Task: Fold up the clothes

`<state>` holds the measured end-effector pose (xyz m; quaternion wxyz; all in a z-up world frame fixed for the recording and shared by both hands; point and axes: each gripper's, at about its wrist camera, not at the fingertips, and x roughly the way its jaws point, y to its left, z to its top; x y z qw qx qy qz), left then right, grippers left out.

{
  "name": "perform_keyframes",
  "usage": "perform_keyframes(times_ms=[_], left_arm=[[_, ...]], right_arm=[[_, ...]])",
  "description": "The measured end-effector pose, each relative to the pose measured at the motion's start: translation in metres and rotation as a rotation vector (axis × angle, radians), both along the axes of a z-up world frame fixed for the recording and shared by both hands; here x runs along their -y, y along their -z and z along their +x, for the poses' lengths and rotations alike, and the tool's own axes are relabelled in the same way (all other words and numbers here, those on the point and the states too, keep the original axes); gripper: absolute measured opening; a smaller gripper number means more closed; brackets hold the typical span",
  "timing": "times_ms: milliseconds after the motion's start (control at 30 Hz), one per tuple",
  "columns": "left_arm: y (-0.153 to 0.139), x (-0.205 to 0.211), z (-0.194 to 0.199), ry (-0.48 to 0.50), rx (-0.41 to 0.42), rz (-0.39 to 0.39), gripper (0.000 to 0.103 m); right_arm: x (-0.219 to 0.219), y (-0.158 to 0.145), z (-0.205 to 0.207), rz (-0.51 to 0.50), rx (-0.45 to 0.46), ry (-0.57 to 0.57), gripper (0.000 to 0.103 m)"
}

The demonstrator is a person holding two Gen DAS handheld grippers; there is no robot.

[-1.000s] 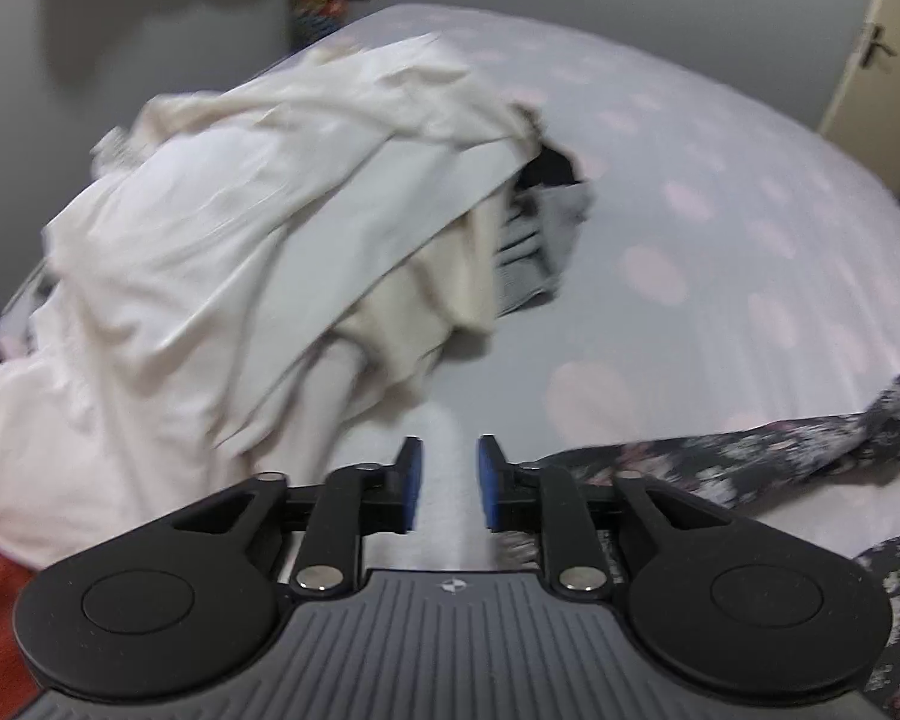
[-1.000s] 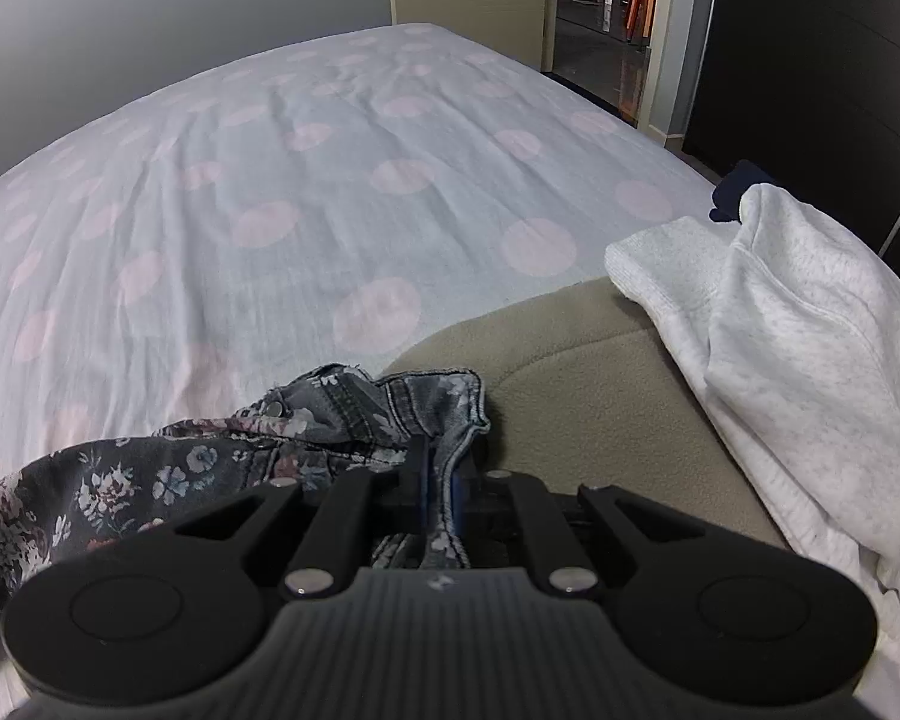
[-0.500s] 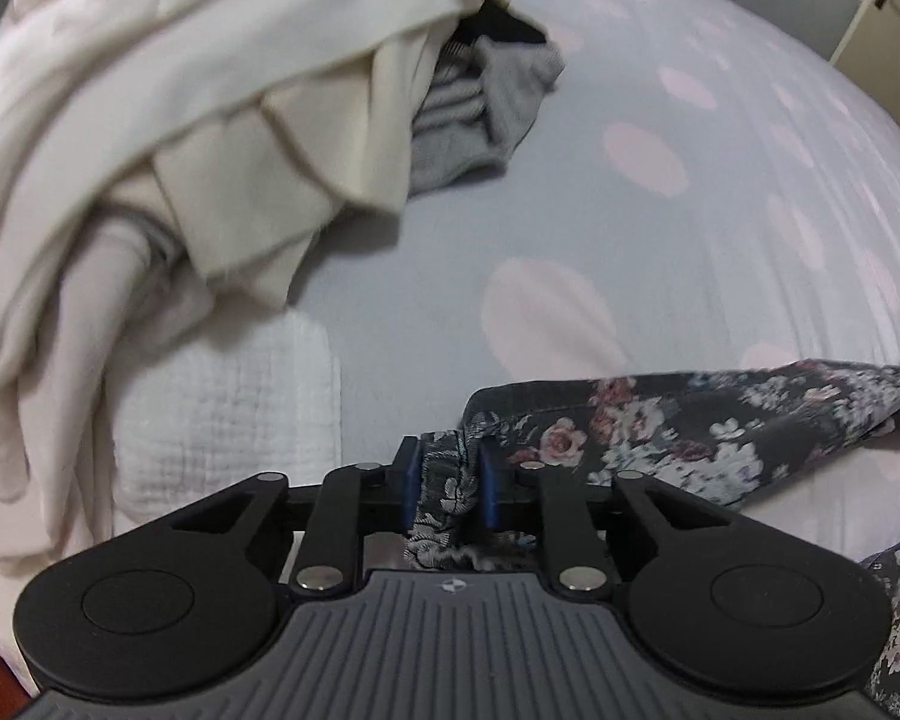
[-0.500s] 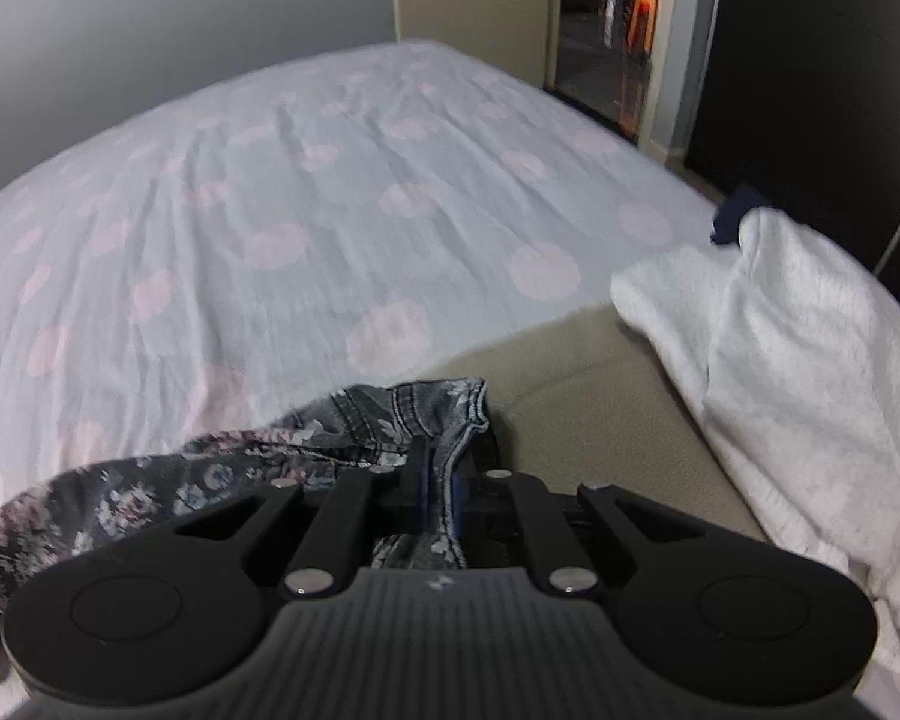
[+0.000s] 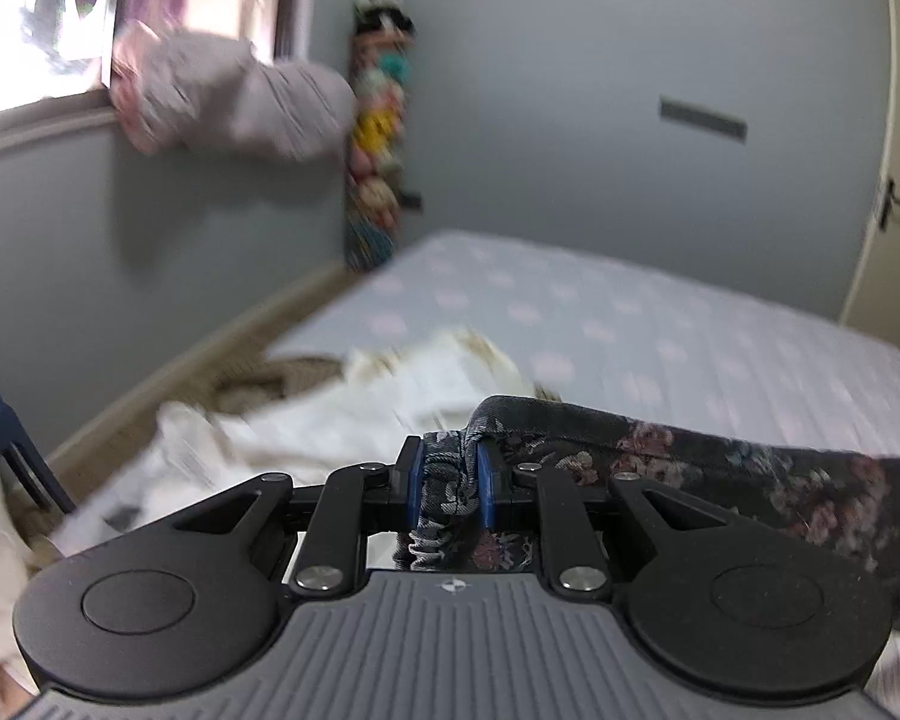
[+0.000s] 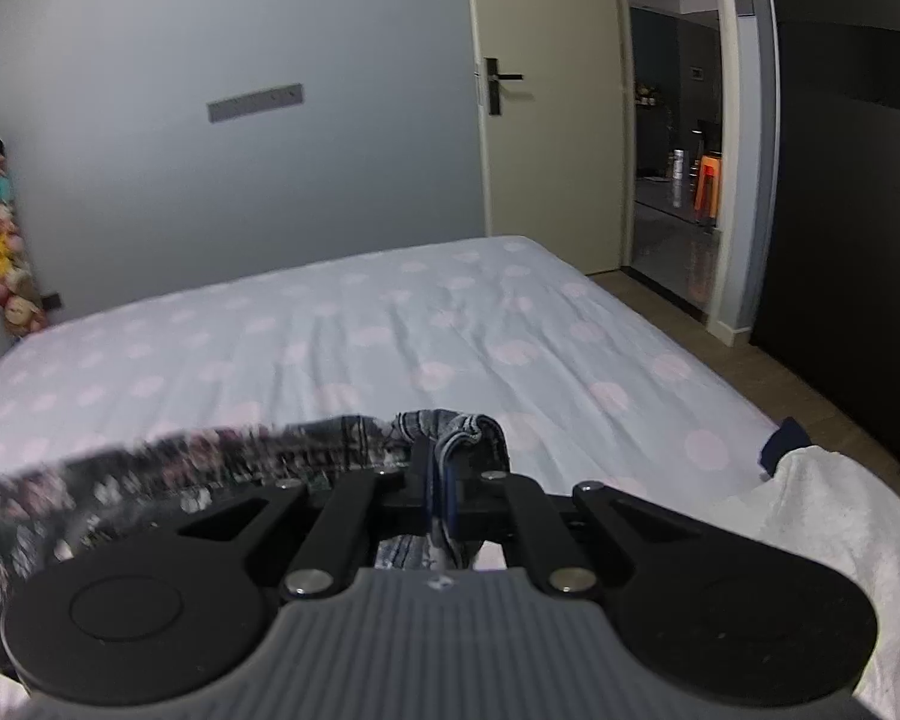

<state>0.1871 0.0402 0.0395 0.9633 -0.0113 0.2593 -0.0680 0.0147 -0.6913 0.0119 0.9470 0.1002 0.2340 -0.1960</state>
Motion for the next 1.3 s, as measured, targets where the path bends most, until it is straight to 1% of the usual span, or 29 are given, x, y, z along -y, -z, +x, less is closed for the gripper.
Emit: perform_keyframes(times_ms=[67,200,367,433,467,500,567,600,667,733,800,900,1000,1067,1100,1133,1200,1233,1267,1300], left_arm=[[-0.001,-0.005,-0.001,-0.017,-0.002,0.010,0.016],[0.020,-0.021,-0.004,-0.065,-0.059,0.044,0.016],[0.059,-0.045,-0.011,-0.123,-0.164,0.044,0.016],[0.075,-0.051,-0.011,-0.138,-0.200,0.044,0.016],[0.081,-0.054,-0.011,-0.145,-0.216,0.042,0.016],[0.085,-0.057,-0.011,-0.149,-0.226,0.038,0.016],[0.090,-0.060,-0.011,-0.156,-0.241,0.035,0.016],[0.091,-0.062,-0.011,-0.158,-0.246,0.034,0.016],[0.093,-0.064,-0.011,-0.159,-0.252,0.032,0.016],[0.095,-0.064,-0.009,-0.159,-0.254,0.031,0.016],[0.097,-0.063,-0.008,-0.159,-0.254,0.033,0.016],[0.095,-0.061,-0.008,-0.157,-0.252,0.032,0.016],[0.095,-0.062,-0.007,-0.157,-0.254,0.028,0.016],[0.095,-0.064,-0.007,-0.160,-0.257,0.020,0.016],[0.095,-0.065,-0.007,-0.161,-0.258,0.017,0.016],[0.095,-0.065,-0.008,-0.162,-0.258,0.013,0.016],[0.094,-0.067,-0.009,-0.163,-0.259,0.007,0.016],[0.094,-0.067,-0.009,-0.164,-0.259,0.004,0.016],[0.094,-0.068,-0.010,-0.165,-0.259,0.000,0.016],[0.093,-0.068,-0.010,-0.165,-0.258,-0.003,0.016]], right_arm=[[-0.008,0.002,-0.007,-0.001,-0.001,-0.026,0.004],[-0.026,0.026,-0.023,0.032,-0.031,-0.103,0.004],[-0.040,0.072,-0.043,0.098,-0.161,-0.157,0.005],[-0.037,0.091,-0.048,0.155,-0.215,-0.164,0.006],[-0.036,0.096,-0.051,0.174,-0.237,-0.169,0.009],[-0.035,0.098,-0.055,0.170,-0.255,-0.175,0.014],[-0.034,0.101,-0.063,0.162,-0.291,-0.188,0.020],[-0.036,0.100,-0.066,0.138,-0.309,-0.203,0.022],[-0.045,0.093,-0.072,0.037,-0.343,-0.258,0.028],[-0.056,0.082,-0.075,-0.096,-0.381,-0.320,0.033],[-0.066,0.075,-0.078,-0.216,-0.418,-0.389,0.040],[-0.083,0.075,-0.074,-0.385,-0.484,-0.506,0.047],[-0.101,0.078,-0.067,-0.553,-0.550,-0.625,0.049],[-0.111,0.086,-0.057,-0.655,-0.589,-0.685,0.049],[-0.114,0.092,-0.052,-0.694,-0.610,-0.706,0.049],[-0.115,0.098,-0.047,-0.711,-0.636,-0.721,0.049],[-0.114,0.109,-0.040,-0.716,-0.689,-0.743,0.044],[-0.113,0.112,-0.038,-0.704,-0.707,-0.746,0.039],[-0.111,0.113,-0.036,-0.683,-0.718,-0.741,0.021],[-0.109,0.111,-0.035,-0.657,-0.717,-0.733,0.018]])
